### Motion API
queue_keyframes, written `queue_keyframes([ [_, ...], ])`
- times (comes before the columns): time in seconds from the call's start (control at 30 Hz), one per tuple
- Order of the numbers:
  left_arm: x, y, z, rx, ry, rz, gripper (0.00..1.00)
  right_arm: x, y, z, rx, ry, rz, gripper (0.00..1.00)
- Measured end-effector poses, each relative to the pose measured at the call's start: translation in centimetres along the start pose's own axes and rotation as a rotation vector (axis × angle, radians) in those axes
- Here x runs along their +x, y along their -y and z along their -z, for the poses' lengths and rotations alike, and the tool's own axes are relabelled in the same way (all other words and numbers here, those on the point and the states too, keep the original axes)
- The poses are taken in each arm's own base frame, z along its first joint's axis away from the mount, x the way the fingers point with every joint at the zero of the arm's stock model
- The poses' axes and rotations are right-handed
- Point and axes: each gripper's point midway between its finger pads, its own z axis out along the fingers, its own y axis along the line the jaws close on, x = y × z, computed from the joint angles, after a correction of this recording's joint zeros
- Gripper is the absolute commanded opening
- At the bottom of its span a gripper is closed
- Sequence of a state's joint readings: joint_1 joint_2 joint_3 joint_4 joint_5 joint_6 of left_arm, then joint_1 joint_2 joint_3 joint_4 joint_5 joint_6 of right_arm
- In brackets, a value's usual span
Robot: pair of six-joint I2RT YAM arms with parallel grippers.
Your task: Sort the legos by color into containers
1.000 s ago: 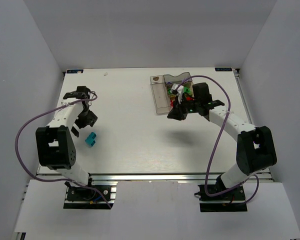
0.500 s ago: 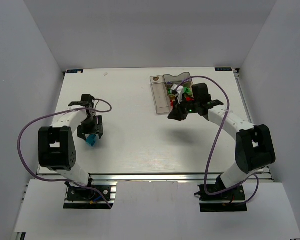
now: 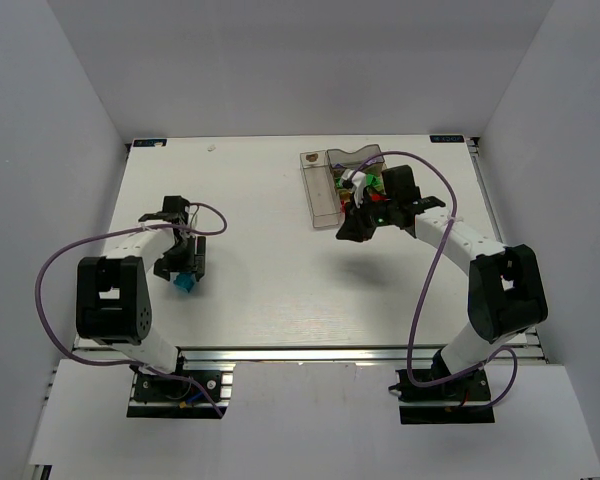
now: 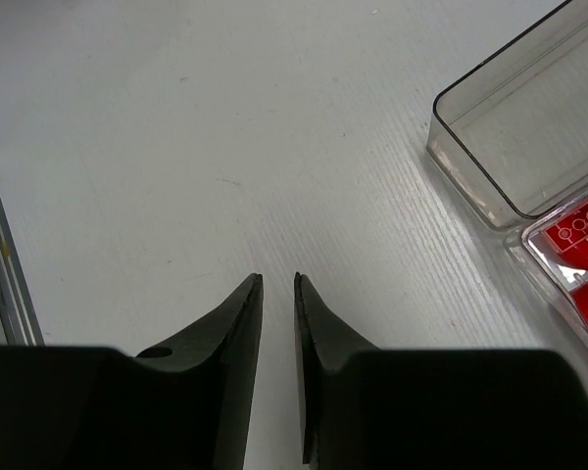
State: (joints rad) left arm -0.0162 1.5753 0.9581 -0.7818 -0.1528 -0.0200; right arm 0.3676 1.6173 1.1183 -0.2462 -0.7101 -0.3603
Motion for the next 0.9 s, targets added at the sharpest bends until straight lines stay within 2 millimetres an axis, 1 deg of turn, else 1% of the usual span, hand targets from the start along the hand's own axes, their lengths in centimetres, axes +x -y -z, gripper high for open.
queue_keyframes([
  [0.2,-0.5,0.0,-1.1,-0.008,-0.003,-0.012,0.81,0.4,-0.2,0.1,-0.004,-0.015,-0.008,0.25],
  [0.3,-0.8,-0.1,-1.5,-0.011,-0.004,-0.032,0.79,0.5,-0.1,0.1,-0.002,-0.019,-0.011,0.25],
  [0.43,-1.5,-0.1,-1.8,-0.011,-0.001,-0.045,0.71,0.7,-0.2,0.1,-0.001,-0.028,-0.016,0.25],
  [0.47,-1.6,-0.1,-1.9,-0.011,0.001,-0.046,0.65,0.8,-0.2,0.1,-0.002,-0.03,-0.018,0.25],
  [0.67,-2.8,0.0,-2.3,-0.009,0.013,-0.038,0.45,0.8,-0.2,0.2,0.001,-0.034,-0.019,0.25],
  [0.7,-2.9,0.0,-2.3,-0.009,0.014,-0.037,0.38,0.8,-0.2,0.2,0.001,-0.034,-0.018,0.25],
  [0.77,-2.9,0.0,-2.3,-0.008,0.014,-0.033,0.29,0.5,-0.1,0.3,0.004,-0.031,-0.014,0.25],
  [0.8,-2.9,0.0,-2.3,-0.007,0.015,-0.032,0.18,0.4,-0.1,0.3,0.006,-0.03,-0.013,0.25],
  [0.83,-2.9,0.0,-2.3,-0.005,0.015,-0.027,0.12,0.4,0.0,0.3,0.006,-0.03,-0.011,0.26],
  [0.87,-2.9,0.2,-2.3,0.002,0.016,-0.018,0.06,0.4,0.0,0.3,0.007,-0.03,-0.01,0.3],
  [0.9,-3.0,0.4,-2.2,0.013,0.018,-0.001,0.05,0.4,-0.1,0.3,0.006,-0.03,-0.01,0.38],
])
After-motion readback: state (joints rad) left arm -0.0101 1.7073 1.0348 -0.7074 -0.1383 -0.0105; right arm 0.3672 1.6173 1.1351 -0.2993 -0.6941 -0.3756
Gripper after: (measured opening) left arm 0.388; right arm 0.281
